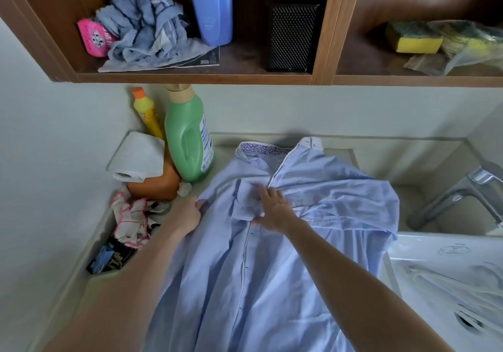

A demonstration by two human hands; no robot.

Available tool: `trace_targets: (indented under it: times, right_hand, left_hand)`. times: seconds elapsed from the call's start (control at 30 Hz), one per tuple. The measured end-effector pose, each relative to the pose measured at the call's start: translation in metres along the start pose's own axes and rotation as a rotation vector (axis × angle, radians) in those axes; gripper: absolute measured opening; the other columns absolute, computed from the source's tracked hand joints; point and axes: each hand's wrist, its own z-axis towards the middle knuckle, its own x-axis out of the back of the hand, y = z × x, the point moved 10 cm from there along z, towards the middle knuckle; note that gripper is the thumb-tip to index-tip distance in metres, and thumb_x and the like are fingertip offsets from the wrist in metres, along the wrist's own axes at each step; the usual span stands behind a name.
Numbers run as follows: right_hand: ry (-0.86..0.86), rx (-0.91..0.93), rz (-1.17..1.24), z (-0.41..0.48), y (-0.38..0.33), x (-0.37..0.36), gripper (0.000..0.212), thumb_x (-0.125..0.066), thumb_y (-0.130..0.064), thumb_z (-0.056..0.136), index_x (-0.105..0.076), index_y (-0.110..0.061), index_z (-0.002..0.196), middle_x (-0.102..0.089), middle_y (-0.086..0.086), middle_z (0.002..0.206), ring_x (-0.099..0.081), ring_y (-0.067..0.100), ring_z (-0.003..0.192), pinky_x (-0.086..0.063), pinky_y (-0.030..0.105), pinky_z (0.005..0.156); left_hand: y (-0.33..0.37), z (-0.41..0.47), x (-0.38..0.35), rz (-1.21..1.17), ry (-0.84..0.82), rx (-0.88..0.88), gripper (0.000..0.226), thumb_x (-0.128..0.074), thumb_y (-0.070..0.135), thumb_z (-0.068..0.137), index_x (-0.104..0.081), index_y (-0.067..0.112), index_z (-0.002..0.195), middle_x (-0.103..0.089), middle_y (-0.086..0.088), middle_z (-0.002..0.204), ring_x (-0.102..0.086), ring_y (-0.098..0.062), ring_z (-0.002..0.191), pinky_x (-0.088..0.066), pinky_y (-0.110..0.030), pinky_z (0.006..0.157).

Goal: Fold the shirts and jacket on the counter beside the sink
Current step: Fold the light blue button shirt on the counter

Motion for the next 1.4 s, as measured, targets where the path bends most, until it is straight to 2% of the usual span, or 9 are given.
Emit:
trace_targets:
  times: [0.27, 0.43, 0.53, 0.7, 0.8, 0.9, 1.13, 1.33, 1.4]
  right_hand:
    - [0.044, -0.033, 0.149, 0.007, 0.020, 0.011, 0.069, -0.077, -0.030, 0.081, -0.047, -0.016, 0.141, -0.046, 0.014, 0.138, -0.045, 0.035, 0.127, -0.037, 0.034, 0.103]
    - [0.451, -0.013, 0.485, -0.011, 0.030, 0.055, 0.026, -0.073, -0.014, 0.085, -0.055, -0.004, 0.101, -0.053, 0.012, 0.096, -0.052, 0.033, 0.093, -0.032, 0.031, 0.075]
    - [0.611, 0.090, 0.468, -0.021, 0.010, 0.079, 0.027, -0.067, -0.018, 0.089, -0.055, -0.003, 0.108, -0.054, 0.014, 0.102, -0.051, 0.035, 0.098, -0.039, 0.041, 0.084]
    - [-0.042, 0.107, -0.059, 0.002, -0.020, 0.003, 0.070, -0.063, -0.048, 0.090, -0.034, -0.024, 0.149, -0.033, 0.003, 0.155, -0.032, 0.027, 0.142, -0.022, 0.042, 0.115]
    - [0.130, 0.186, 0.029, -0.001, -0.020, 0.012, 0.055, -0.054, -0.038, 0.099, -0.040, -0.024, 0.150, -0.034, -0.002, 0.157, -0.031, 0.022, 0.145, -0.019, 0.036, 0.118]
    - [0.270, 0.270, 0.052, -0.010, -0.010, 0.022, 0.044, -0.051, -0.026, 0.100, -0.051, -0.021, 0.144, -0.042, 0.003, 0.153, -0.036, 0.023, 0.143, -0.022, 0.039, 0.118]
    - [0.213, -0.369, -0.197, -0.057, 0.183, 0.036, 0.065, -0.015, -0.063, 0.098, -0.010, -0.036, 0.157, -0.006, -0.004, 0.167, -0.005, 0.020, 0.154, -0.002, 0.049, 0.122]
    - [0.055, -0.883, 0.043, -0.117, 0.298, 0.051, 0.096, 0.001, -0.086, 0.079, -0.037, -0.030, 0.147, -0.047, 0.010, 0.149, -0.045, 0.033, 0.135, -0.030, 0.051, 0.113]
    - [0.049, -0.902, 0.044, -0.116, 0.290, 0.057, 0.085, -0.010, -0.080, 0.087, -0.024, -0.029, 0.153, -0.033, 0.015, 0.156, -0.038, 0.037, 0.140, -0.029, 0.052, 0.113]
  left_hand:
    - [0.001, 0.007, 0.068, 0.100, 0.195, -0.148, 0.038, -0.055, 0.034, 0.101, -0.053, 0.012, 0.070, -0.066, -0.017, 0.076, -0.062, -0.037, 0.079, -0.046, -0.043, 0.070]
    - [0.009, 0.007, 0.075, 0.118, 0.221, -0.146, 0.025, -0.063, 0.037, 0.095, -0.061, 0.013, 0.102, -0.065, -0.012, 0.098, -0.061, -0.037, 0.094, -0.048, -0.042, 0.078]
    - [0.036, 0.001, 0.062, 0.067, 0.275, -0.332, 0.030, -0.066, 0.016, 0.092, -0.062, 0.010, 0.122, -0.059, -0.014, 0.114, -0.057, -0.036, 0.106, -0.047, -0.047, 0.089]
    - [0.036, 0.004, 0.034, -0.174, 0.290, -0.201, 0.055, -0.050, -0.008, 0.086, -0.047, 0.004, 0.139, -0.053, -0.021, 0.132, -0.049, -0.039, 0.122, -0.040, -0.048, 0.104]
    - [0.071, -0.011, 0.038, -0.118, 0.480, -0.486, 0.047, -0.048, -0.004, 0.087, -0.052, 0.004, 0.133, -0.055, -0.018, 0.129, -0.052, -0.038, 0.118, -0.042, -0.046, 0.102]
    - [0.100, -0.002, -0.022, 0.108, 0.200, -0.658, 0.047, -0.050, 0.024, 0.096, -0.047, 0.018, 0.143, -0.047, -0.008, 0.147, -0.045, -0.030, 0.134, -0.037, -0.044, 0.110]
    - [0.009, 0.038, -0.112, 0.482, -0.191, -0.271, 0.070, -0.017, 0.072, 0.095, 0.016, 0.049, 0.151, 0.028, 0.000, 0.163, 0.022, -0.021, 0.151, 0.005, -0.048, 0.120]
    - [0.008, 0.041, -0.118, 0.470, -0.191, -0.236, 0.075, -0.017, 0.076, 0.092, 0.030, 0.050, 0.145, 0.039, 0.000, 0.157, 0.033, -0.022, 0.147, 0.012, -0.047, 0.118]
    - [0.011, 0.040, -0.117, 0.472, -0.241, -0.230, 0.078, -0.022, 0.078, 0.090, 0.024, 0.051, 0.147, 0.037, -0.001, 0.158, 0.031, -0.022, 0.148, 0.011, -0.047, 0.119]
